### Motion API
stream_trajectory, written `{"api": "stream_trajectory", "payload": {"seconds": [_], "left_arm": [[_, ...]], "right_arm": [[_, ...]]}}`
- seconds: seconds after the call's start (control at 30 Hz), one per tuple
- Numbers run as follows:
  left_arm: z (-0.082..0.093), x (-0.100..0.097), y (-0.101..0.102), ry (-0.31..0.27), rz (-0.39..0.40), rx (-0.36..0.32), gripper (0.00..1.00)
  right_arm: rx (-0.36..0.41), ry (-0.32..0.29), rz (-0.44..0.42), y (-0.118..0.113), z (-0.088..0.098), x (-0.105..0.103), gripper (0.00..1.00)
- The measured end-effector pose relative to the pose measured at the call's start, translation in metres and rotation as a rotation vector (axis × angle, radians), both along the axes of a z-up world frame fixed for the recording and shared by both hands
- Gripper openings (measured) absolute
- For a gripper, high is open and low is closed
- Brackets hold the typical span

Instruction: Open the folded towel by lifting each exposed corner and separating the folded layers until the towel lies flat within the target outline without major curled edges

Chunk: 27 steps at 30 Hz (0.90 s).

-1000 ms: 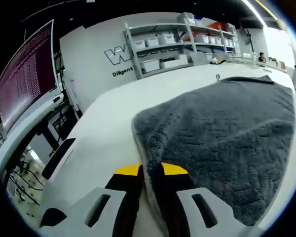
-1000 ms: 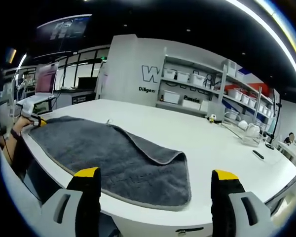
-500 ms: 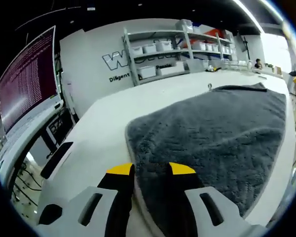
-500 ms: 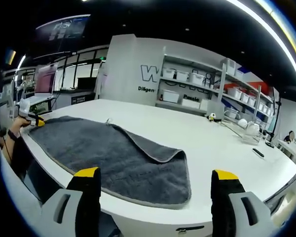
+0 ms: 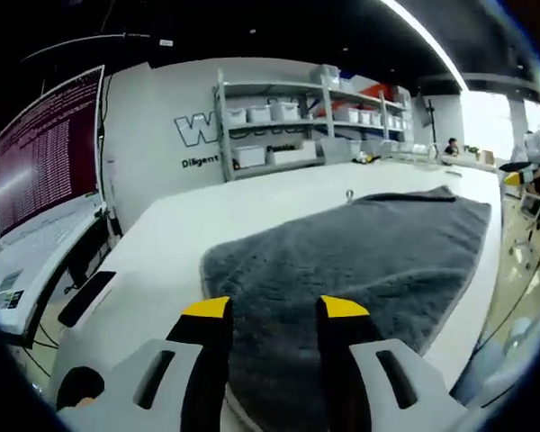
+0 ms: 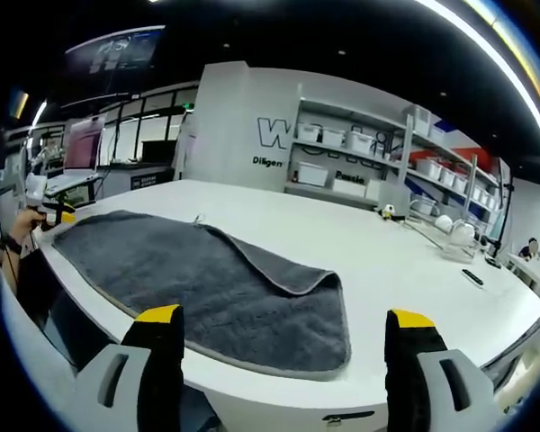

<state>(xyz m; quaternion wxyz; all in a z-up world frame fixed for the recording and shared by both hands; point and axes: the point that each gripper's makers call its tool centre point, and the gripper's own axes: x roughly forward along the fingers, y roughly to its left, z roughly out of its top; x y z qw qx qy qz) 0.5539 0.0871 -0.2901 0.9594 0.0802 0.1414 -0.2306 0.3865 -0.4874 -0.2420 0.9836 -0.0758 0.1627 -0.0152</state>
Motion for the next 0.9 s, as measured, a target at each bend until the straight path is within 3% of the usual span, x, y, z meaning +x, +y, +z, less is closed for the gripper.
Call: {"api": "stream_trajectory", "payload": {"seconds": [0.4,0.9], "left_arm": [[0.025,-0.022,-0.019,-0.049,-0.065,-0.031,0.55],[0.036,-0.038,-0.03,-0.07,-0.105,-0.044,0.72]], "right_arm": [[-0.006,0.006,0.009,0.002,0.001,0.004,0.94],[-0.013,0.014,0.031,0.011,0.002,0.011,0.94]]}}
